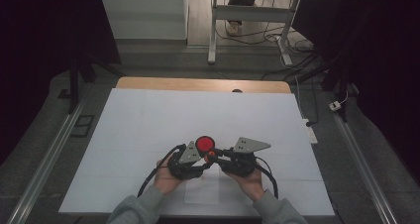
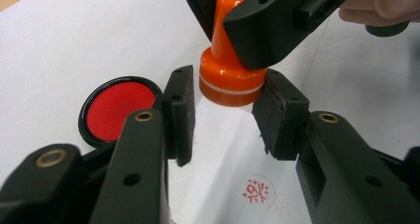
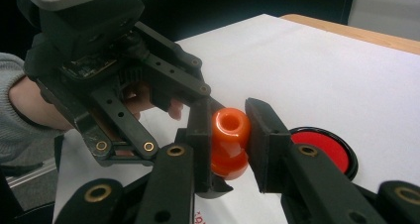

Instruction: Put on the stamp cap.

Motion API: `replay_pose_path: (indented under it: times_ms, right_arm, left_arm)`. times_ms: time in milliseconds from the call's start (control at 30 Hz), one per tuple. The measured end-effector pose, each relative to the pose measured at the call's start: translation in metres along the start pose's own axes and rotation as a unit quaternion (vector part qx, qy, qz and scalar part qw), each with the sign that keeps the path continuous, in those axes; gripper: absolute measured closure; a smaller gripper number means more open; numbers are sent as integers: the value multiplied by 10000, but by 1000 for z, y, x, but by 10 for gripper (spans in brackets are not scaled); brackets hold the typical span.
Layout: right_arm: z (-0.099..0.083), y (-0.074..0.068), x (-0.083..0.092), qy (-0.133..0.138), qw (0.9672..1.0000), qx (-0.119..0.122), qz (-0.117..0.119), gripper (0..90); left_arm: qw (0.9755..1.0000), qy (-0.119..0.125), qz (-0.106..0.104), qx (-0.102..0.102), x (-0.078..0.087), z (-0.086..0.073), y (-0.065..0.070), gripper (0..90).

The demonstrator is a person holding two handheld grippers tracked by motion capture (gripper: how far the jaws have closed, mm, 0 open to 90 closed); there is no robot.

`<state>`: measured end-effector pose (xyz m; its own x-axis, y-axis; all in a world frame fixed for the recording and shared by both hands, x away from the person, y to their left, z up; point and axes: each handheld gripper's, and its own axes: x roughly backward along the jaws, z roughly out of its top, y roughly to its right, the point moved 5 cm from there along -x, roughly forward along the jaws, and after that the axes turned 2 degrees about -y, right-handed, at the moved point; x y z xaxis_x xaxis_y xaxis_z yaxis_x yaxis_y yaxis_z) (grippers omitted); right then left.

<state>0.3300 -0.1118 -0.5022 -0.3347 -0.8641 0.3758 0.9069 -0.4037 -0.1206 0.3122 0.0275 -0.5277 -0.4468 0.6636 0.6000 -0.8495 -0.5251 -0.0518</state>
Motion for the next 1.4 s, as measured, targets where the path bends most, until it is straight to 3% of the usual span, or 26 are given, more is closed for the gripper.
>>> replay_pose_path:
  times_ms: [233,400,633,1100,1400]
  right_arm:
    - [2,3,3,68,10000,-8,-60,721]
    - [3,5,6,109,9999,-15,-113,721]
    - [4,9,10,124,9997,17,-204,721]
    - [6,19,18,170,9990,20,-419,721]
    - [7,28,24,192,9983,-9,-546,721]
  left_arm:
    - [10000,-37,-48,77,0,-1,-1,495]
    - [9995,-64,-191,249,2,-3,-4,413]
    - [9989,-34,-159,432,13,-7,-10,328]
    - [9980,81,-70,617,46,-20,-21,292]
    - [9962,70,189,848,74,-44,-32,293]
